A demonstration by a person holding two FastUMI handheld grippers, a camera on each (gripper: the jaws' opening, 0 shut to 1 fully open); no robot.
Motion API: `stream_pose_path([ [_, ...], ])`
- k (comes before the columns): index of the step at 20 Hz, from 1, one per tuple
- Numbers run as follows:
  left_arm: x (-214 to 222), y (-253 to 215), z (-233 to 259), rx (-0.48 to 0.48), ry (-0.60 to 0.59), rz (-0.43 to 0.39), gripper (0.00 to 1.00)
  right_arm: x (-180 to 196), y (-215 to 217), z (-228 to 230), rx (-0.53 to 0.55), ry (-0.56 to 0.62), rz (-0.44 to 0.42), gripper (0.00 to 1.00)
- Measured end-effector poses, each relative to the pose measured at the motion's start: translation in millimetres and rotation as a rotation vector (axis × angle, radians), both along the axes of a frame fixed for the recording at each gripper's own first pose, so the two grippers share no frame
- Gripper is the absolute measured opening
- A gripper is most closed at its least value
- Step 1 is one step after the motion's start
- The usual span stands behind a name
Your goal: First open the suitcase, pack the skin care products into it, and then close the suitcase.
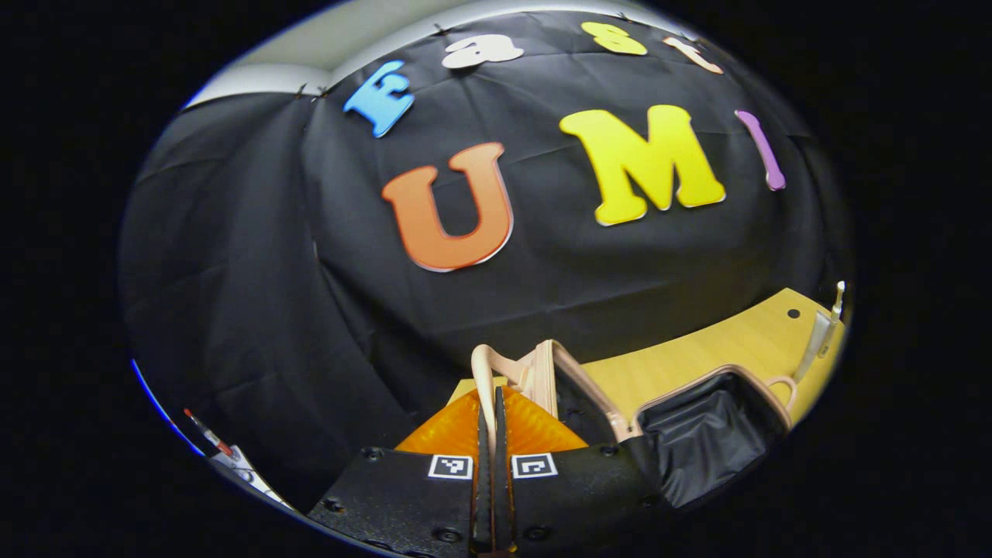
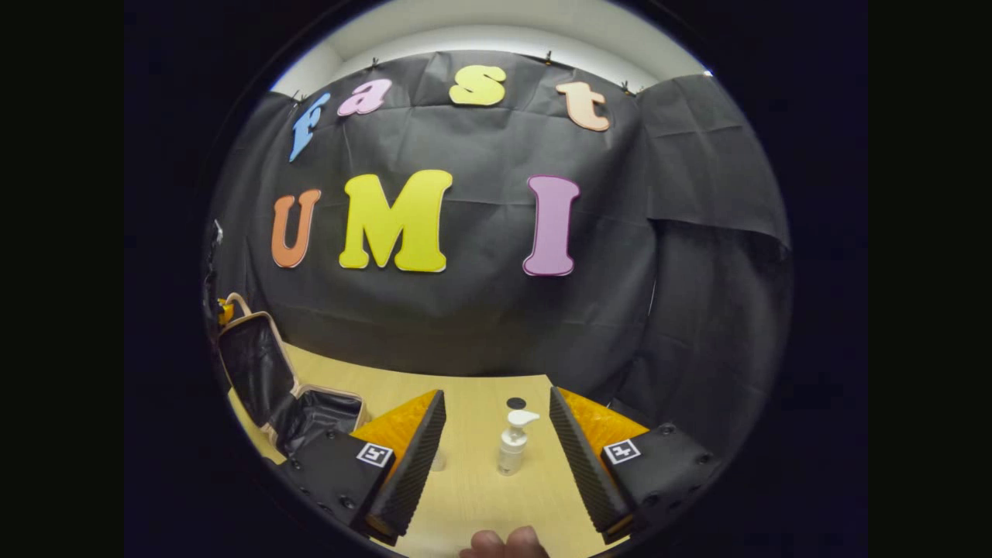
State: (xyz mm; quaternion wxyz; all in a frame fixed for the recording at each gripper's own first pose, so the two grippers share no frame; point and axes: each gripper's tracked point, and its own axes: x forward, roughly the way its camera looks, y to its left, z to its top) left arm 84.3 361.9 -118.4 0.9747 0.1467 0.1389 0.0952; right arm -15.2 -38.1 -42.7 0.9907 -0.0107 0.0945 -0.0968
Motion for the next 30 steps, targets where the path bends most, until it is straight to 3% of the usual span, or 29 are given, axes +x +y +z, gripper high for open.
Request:
stream_pose_path([
  [2,1,43,-51,-0.035,0.056,0.026,0.05,-2,18,3,-0.049,0.005,0.009,0.8],
  [5,4,85,-135,-0.232,0.168,0.106,0.04,-8,31,-1,-0.114,0.033,0.009,0.8],
  [8,10,92,-188,-0.38,0.261,0.144,0.05,-13,38,-4,-0.189,0.067,0.021,0.79],
  [10,12,90,-205,-0.425,0.283,0.149,0.1,-13,42,-10,-0.195,0.092,0.024,0.79],
  [11,15,97,-205,-0.436,0.268,0.156,0.06,-11,45,-12,-0.189,0.1,0.03,0.78],
  [13,12,108,-209,-0.401,0.295,0.19,0.14,-6,52,-12,-0.179,0.1,0.046,0.8],
  [14,10,117,-208,-0.351,0.303,0.221,0.1,-4,56,-9,-0.174,0.091,0.054,0.79],
  [16,5,120,-200,-0.291,0.321,0.242,0.47,0,58,-7,-0.163,0.079,0.066,0.8],
  [17,4,113,-188,-0.288,0.304,0.235,0.5,1,56,-9,-0.152,0.075,0.07,0.8],
  [20,-1,87,-134,-0.281,0.209,0.211,1.0,2,50,-12,-0.106,0.06,0.083,0.8],
  [26,-30,-44,-10,-0.291,0.02,0.114,1.0,4,13,-12,-0.031,0.015,0.108,0.79],
  [30,-34,-161,35,-0.312,-0.069,0.037,1.0,-1,-21,-22,-0.012,0.014,0.132,0.8],
])
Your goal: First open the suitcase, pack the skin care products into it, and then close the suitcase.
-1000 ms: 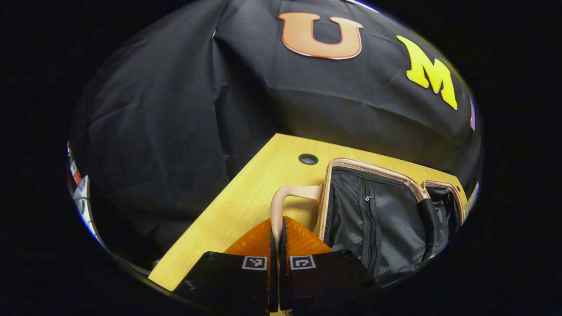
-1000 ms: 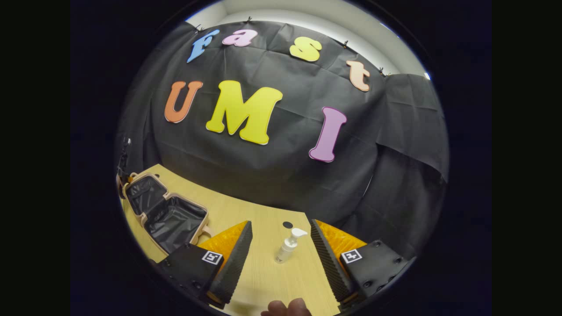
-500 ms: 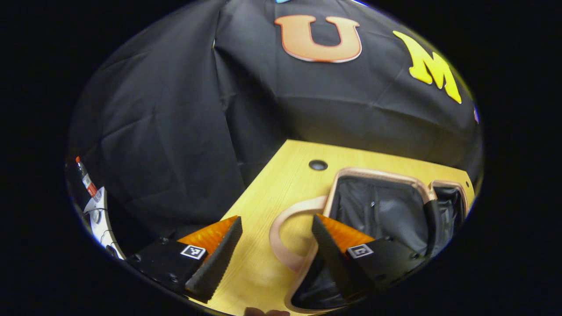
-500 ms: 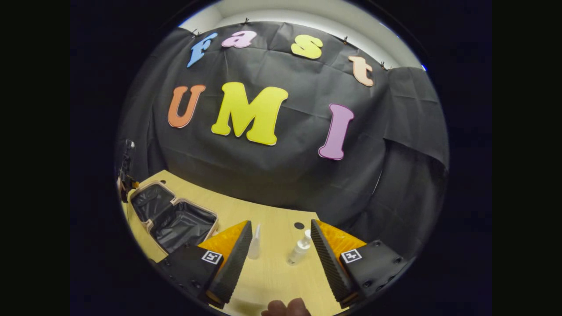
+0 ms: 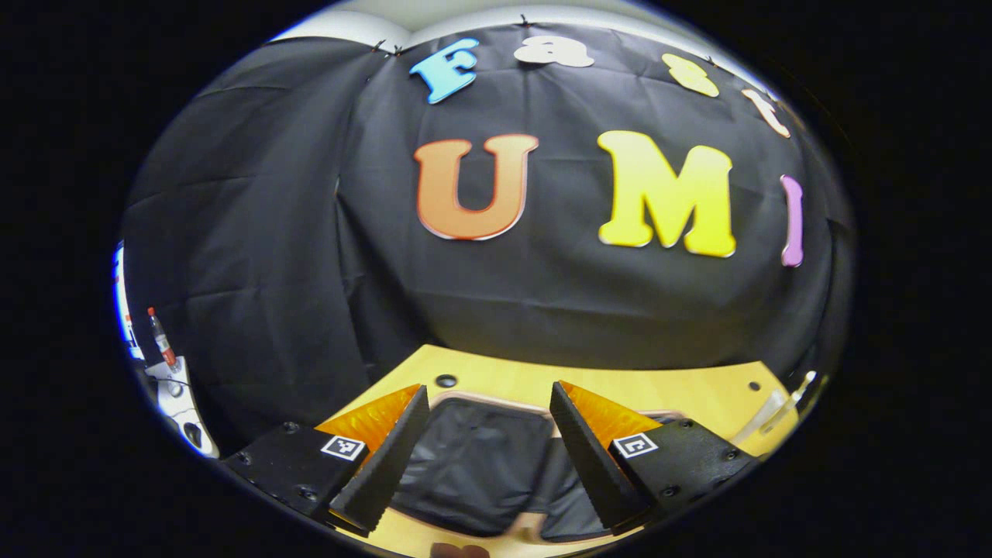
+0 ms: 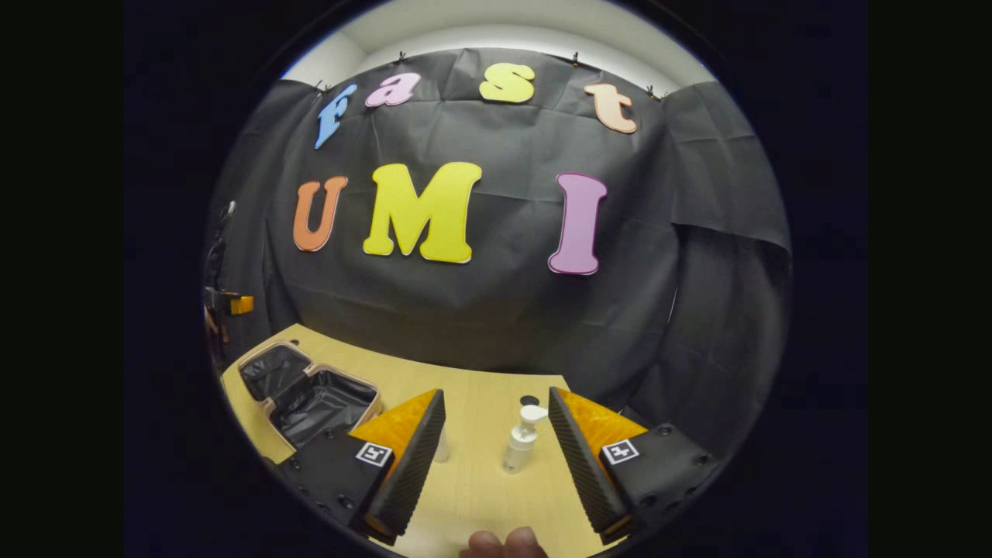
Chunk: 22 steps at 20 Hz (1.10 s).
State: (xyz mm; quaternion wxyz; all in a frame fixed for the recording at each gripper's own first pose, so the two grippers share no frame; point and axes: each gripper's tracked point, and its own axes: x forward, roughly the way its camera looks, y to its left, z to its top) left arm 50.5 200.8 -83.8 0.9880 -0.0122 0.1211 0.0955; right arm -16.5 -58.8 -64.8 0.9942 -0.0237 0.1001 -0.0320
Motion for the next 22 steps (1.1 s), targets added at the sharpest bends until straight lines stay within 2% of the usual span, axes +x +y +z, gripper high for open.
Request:
stream_pose_path([
  [3,-13,-68,6,0.019,-0.011,-0.045,1.0,-2,-28,-11,0.017,0.005,0.004,0.79],
  [6,-27,-143,2,-0.008,-0.013,-0.117,1.0,-5,-52,-23,0.018,0.018,-0.001,0.79],
  [7,-30,-169,-3,-0.027,-0.005,-0.154,1.0,-7,-60,-28,0.023,0.027,-0.003,0.8],
  [8,-32,-195,-13,-0.046,0.014,-0.202,0.93,-9,-67,-31,0.026,0.036,-0.005,0.8],
  [9,-36,-217,-20,-0.054,0.029,-0.239,1.0,-12,-76,-34,0.024,0.041,-0.007,0.8],
  [12,-46,-279,-45,-0.028,0.067,-0.353,1.0,-18,-99,-40,0.014,0.062,-0.016,0.79],
  [19,-37,-383,-130,-0.034,0.167,-0.534,1.0,-33,-137,-47,-0.034,0.114,-0.022,0.79],
  [22,-16,-397,-177,-0.053,0.227,-0.53,1.0,-34,-146,-52,-0.042,0.145,-0.034,0.8],
])
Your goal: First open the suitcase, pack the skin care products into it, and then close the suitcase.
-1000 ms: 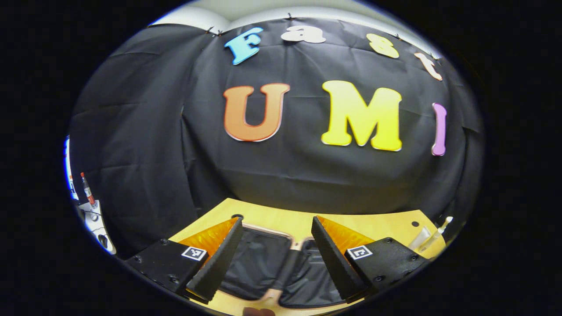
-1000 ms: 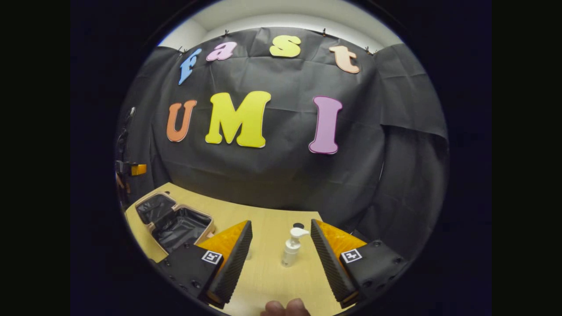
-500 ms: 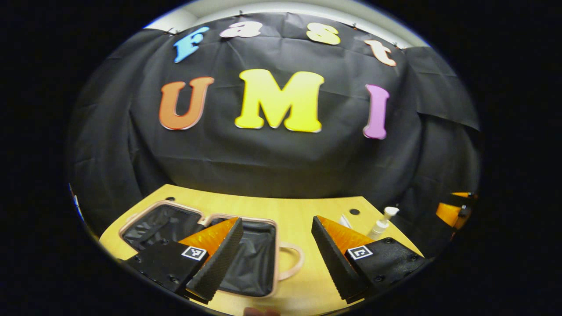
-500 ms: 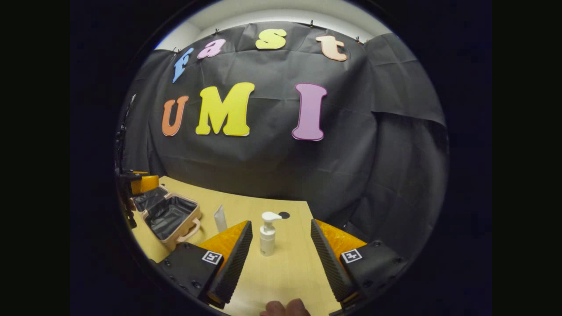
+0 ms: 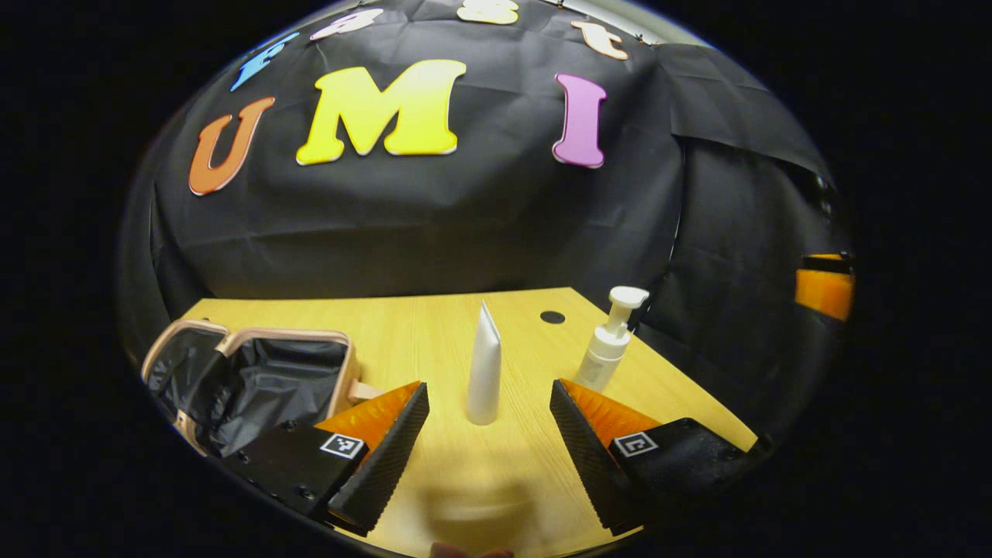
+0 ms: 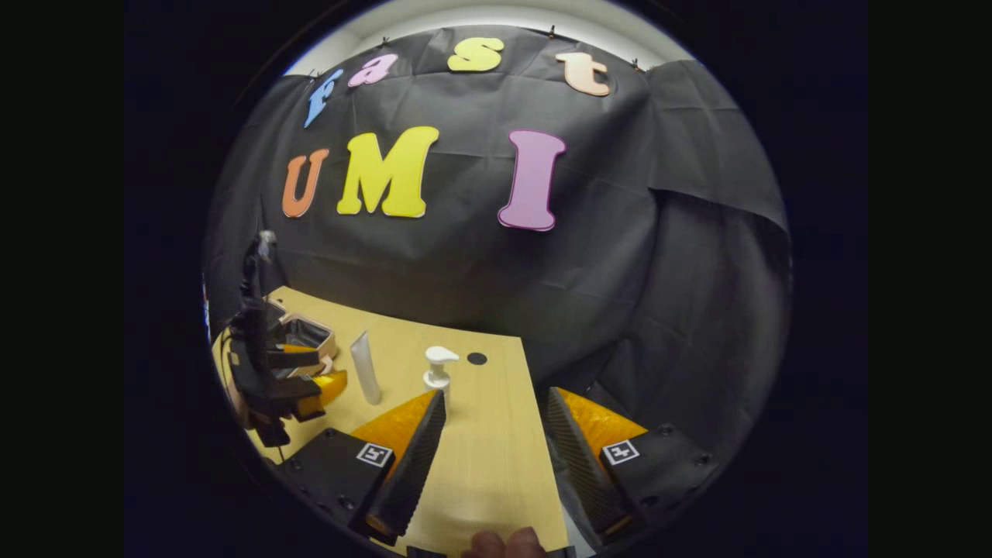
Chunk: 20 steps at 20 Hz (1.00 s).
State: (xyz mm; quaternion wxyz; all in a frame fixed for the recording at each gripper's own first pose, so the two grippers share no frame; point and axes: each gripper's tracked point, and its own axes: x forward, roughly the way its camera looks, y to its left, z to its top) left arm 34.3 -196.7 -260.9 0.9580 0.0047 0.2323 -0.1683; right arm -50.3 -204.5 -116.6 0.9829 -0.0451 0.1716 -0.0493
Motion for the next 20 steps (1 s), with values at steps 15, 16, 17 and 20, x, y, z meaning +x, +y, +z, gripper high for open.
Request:
stream_pose_path([
  [15,80,-15,-93,0.109,0.05,-0.024,0.83,-2,-5,-21,-0.014,0.096,-0.043,0.8],
  [16,79,-18,-96,0.101,0.061,-0.032,0.78,-1,-4,-20,-0.014,0.093,-0.043,0.8],
  [17,77,-22,-97,0.095,0.069,-0.04,0.74,-1,-3,-21,-0.018,0.093,-0.042,0.79],
  [20,77,-24,-93,0.118,0.071,-0.056,0.49,5,-5,-30,-0.021,0.095,-0.04,0.79],
])
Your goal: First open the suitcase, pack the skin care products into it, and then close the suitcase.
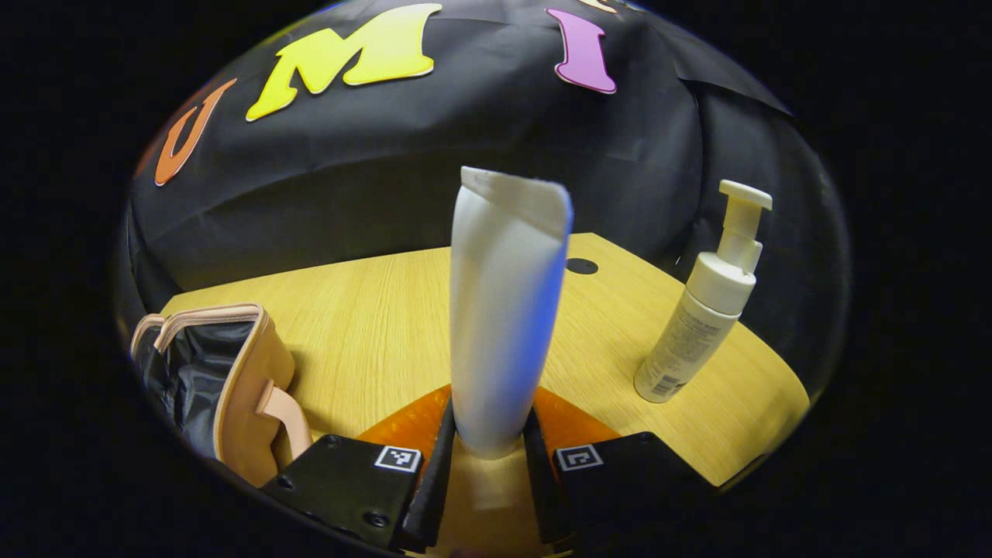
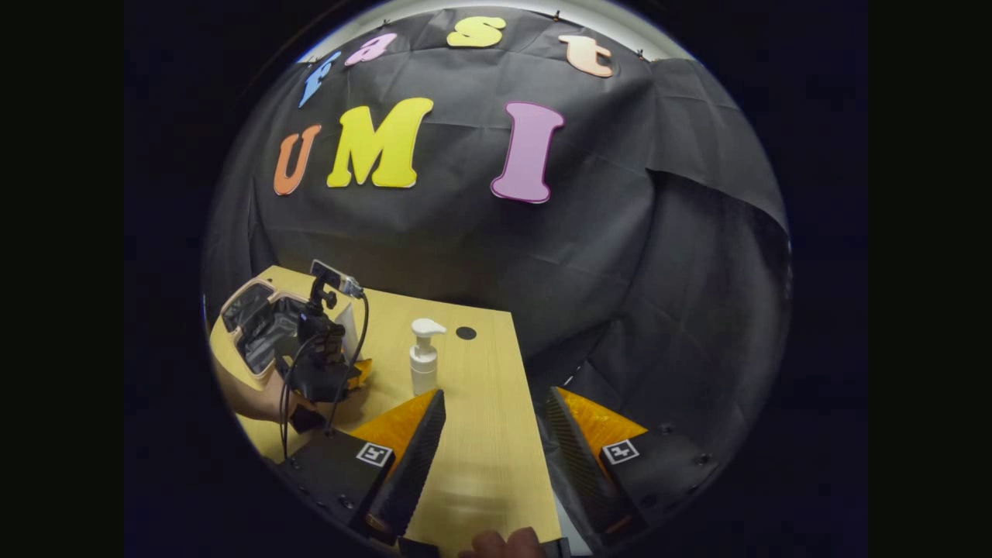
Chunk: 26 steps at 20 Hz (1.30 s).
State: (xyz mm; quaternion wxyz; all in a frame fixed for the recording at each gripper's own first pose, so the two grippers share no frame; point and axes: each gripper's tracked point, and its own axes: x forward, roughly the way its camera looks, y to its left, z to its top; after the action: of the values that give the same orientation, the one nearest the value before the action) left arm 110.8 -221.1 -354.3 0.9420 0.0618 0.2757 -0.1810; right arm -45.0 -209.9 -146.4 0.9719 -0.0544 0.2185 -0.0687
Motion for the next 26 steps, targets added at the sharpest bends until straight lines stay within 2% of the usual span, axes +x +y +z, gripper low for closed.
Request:
stream_pose_path([
  [5,-28,11,70,-0.075,-0.015,-0.007,0.46,34,20,-45,0.069,0.015,0.073,0.8],
  [6,-37,19,84,-0.092,0.003,0.005,0.52,44,26,-55,0.089,0.011,0.086,0.8],
  [7,-48,28,98,-0.104,0.01,0.025,0.45,55,36,-71,0.107,0.01,0.104,0.79],
  [9,-68,51,121,-0.101,0.013,0.061,0.44,76,55,-95,0.133,0.014,0.136,0.79],
  [10,-76,63,130,-0.095,0.015,0.079,0.51,88,65,-106,0.141,0.02,0.154,0.8],
  [11,-84,75,138,-0.093,0.02,0.101,0.44,99,73,-119,0.148,0.027,0.17,0.79],
  [14,-102,116,152,-0.095,0.04,0.188,0.44,133,92,-142,0.165,0.035,0.204,0.8],
  [20,-135,199,155,-0.087,0.075,0.38,0.44,177,92,-177,0.188,0.052,0.143,0.79],
  [21,-138,210,155,-0.089,0.079,0.405,0.44,182,94,-181,0.193,0.053,0.141,0.78],
  [23,-147,232,160,-0.06,0.075,0.434,0.45,188,95,-187,0.183,0.056,0.132,0.6],
  [24,-148,240,164,-0.056,0.071,0.442,0.45,189,97,-190,0.175,0.058,0.134,0.57],
  [26,-150,248,168,-0.066,0.072,0.446,0.44,194,95,-190,0.149,0.049,0.124,0.58],
])
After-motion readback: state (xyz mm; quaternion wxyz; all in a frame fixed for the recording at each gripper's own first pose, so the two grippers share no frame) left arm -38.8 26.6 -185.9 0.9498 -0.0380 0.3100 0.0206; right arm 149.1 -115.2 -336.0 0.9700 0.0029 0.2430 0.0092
